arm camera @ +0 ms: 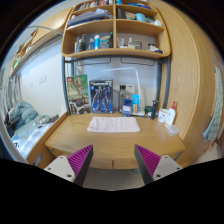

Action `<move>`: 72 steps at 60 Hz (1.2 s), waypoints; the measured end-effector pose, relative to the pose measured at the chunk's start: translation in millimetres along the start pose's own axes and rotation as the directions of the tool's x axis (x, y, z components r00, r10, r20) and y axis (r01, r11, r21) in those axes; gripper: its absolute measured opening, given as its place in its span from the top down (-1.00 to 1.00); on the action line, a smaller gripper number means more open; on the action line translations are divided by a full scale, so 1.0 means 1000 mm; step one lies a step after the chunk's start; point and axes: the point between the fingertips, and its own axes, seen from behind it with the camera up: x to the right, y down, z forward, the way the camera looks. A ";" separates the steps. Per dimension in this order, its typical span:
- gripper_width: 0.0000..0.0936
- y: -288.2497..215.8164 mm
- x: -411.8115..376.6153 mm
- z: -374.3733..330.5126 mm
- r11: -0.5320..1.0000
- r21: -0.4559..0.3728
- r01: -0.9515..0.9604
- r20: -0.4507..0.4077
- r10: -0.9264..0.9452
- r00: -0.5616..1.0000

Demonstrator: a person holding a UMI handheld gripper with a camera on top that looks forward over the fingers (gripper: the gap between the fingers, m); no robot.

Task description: Fold towel

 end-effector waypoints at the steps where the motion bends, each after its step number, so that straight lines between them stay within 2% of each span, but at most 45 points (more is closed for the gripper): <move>1: -0.80 0.004 -0.002 -0.001 1.000 -0.002 0.003 -0.001 -0.003 1.000; 17: -0.80 0.030 -0.049 0.083 0.992 -0.118 0.042 0.054 -0.036 0.998; 32: -0.83 0.030 -0.129 0.218 0.973 -0.209 0.103 0.119 -0.079 0.990; 40: -0.80 0.017 -0.157 0.298 0.964 -0.242 0.112 0.111 -0.087 0.990; 56: -0.62 -0.002 -0.157 0.426 0.949 -0.301 0.096 0.029 -0.091 0.995; 62: -0.43 0.002 -0.153 0.453 0.943 -0.323 0.087 0.014 -0.087 0.996; 65: -0.26 0.009 -0.150 0.459 0.931 -0.354 0.093 0.005 -0.097 0.995; 66: -0.17 0.007 -0.150 0.460 0.936 -0.339 0.096 0.005 -0.100 0.995; 67: -0.22 0.006 -0.149 0.461 0.937 -0.334 0.099 0.001 -0.105 0.995; 69: -0.04 0.008 -0.146 0.461 0.932 -0.343 0.115 -0.005 -0.124 0.992; 70: 0.14 0.006 -0.145 0.461 0.934 -0.336 0.123 -0.005 -0.133 0.991; 71: 0.20 0.007 -0.145 0.461 0.933 -0.336 0.129 -0.004 -0.139 0.990; 72: 0.18 0.007 -0.145 0.461 0.933 -0.334 0.131 -0.003 -0.140 0.990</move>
